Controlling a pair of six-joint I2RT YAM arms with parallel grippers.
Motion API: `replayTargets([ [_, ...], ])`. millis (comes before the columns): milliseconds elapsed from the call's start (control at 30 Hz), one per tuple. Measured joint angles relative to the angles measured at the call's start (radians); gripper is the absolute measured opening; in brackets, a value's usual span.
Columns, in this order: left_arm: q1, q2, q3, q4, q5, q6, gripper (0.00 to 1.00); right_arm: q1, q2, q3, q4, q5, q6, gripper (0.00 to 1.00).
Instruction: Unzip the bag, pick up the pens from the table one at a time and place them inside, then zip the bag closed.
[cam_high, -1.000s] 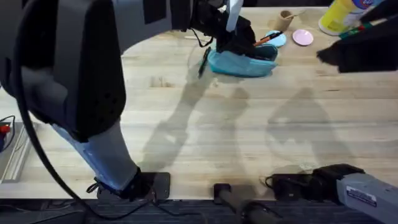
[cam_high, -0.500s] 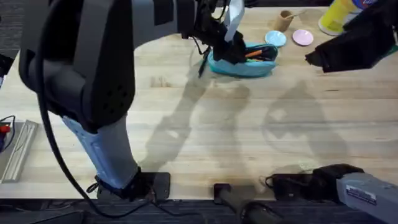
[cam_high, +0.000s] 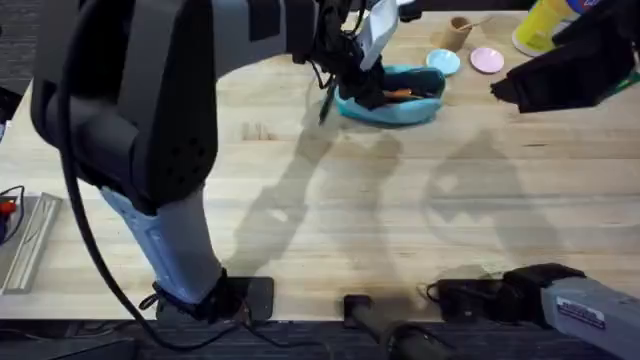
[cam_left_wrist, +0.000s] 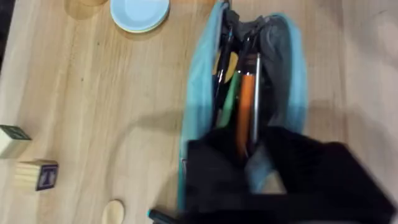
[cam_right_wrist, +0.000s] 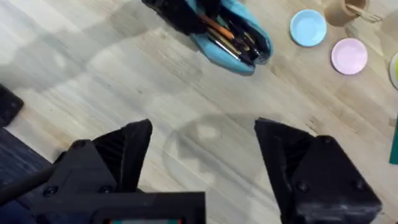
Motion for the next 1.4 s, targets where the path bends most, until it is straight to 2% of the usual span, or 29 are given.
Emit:
replayTargets([
  [133,0.002,0.0,0.0,0.002,-0.022,0.0,0.928,0.0,0.0,0.0,0.0,0.0,0.0,0.997],
  [167,0.002,0.0,0.0,0.002,-0.024,0.0,0.977,0.0,0.0,0.0,0.0,0.0,0.0,0.997],
  [533,0.004,0.0,0.0,0.025,-0.022,-0.009,0.992,0.0,0.0,0.0,0.0,0.0,0.0,0.998],
  [667,0.006,0.0,0.0,0.086,-0.007,-0.068,0.992,0.0,0.0,0.0,0.015,0.0,0.0,0.998],
  [833,0.02,-0.008,0.0,0.086,0.01,-0.139,0.992,0.0,0.0,0.0,0.017,0.0,0.0,0.998],
  [1033,0.08,-0.118,0.0,0.07,0.011,-0.267,0.994,0.0,0.0,0.0,0.017,0.0,0.0,0.998],
  [1233,0.161,-0.252,0.015,-0.043,0.01,-0.355,0.992,0.0,0.0,0.0,0.017,0.0,0.0,0.997],
  [1400,0.177,-0.29,0.016,-0.177,0.01,-0.376,0.992,0.0,0.0,0.0,0.019,0.0,0.0,0.998],
])
